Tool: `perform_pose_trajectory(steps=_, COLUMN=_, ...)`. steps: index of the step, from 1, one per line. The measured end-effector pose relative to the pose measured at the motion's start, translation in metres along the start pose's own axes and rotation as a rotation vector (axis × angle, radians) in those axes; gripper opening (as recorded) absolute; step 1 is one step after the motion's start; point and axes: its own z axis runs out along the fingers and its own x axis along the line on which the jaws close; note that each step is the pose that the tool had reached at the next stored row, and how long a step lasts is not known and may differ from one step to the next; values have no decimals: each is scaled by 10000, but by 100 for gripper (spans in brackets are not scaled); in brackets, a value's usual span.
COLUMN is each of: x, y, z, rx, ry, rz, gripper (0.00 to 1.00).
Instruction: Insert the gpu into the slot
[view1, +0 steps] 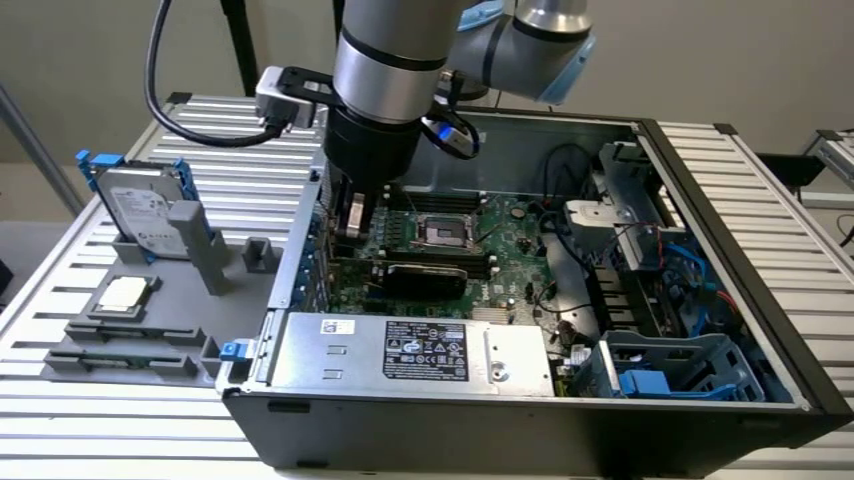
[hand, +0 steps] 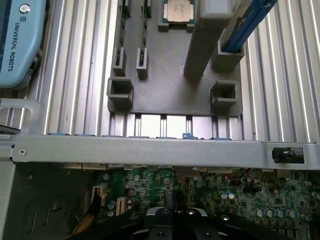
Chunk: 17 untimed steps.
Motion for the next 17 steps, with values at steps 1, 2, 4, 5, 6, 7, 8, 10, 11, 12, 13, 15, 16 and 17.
perform_pose_trajectory(steps=1, x=0, y=6, z=1, rx=0, ry=-5, rz=23, gripper=11)
perform_pose_trajectory(steps=2, x=0, y=11, z=2, rx=0, ry=-10, rz=48, gripper=11)
perform_pose_trajectory(steps=4, x=0, y=20, z=3, rx=-2, ry=-21, rz=98, gripper=11)
perform_pose_trajectory(steps=5, x=0, y=24, z=4, rx=-3, ry=-27, rz=123, gripper=11)
perform_pose_trajectory(steps=6, x=0, y=28, z=5, rx=-5, ry=-32, rz=150, gripper=11)
perform_pose_trajectory(steps=7, x=1, y=31, z=6, rx=-7, ry=-39, rz=178, gripper=11)
perform_pose_trajectory(steps=8, x=1, y=34, z=7, rx=-9, ry=-46, rz=209, gripper=11)
perform_pose_trajectory(steps=10, x=1, y=40, z=8, rx=-11, ry=-61, rz=276, gripper=11)
perform_pose_trajectory(steps=11, x=1, y=44, z=9, rx=-12, ry=-70, rz=316, gripper=11)
perform_pose_trajectory(steps=12, x=1, y=49, z=10, rx=-13, ry=-79, rz=357, gripper=11)
perform_pose_trajectory(steps=13, x=1, y=55, z=11, rx=-14, ry=-89, rz=402, gripper=11)
perform_pose_trajectory(steps=15, x=1, y=69, z=15, rx=-14, ry=-109, rz=487, gripper=11)
perform_pose_trajectory(steps=16, x=1, y=77, z=16, rx=-15, ry=-119, rz=533, gripper=11)
perform_pose_trajectory(steps=17, x=1, y=84, z=18, rx=-14, ry=-128, rz=578, gripper=11)
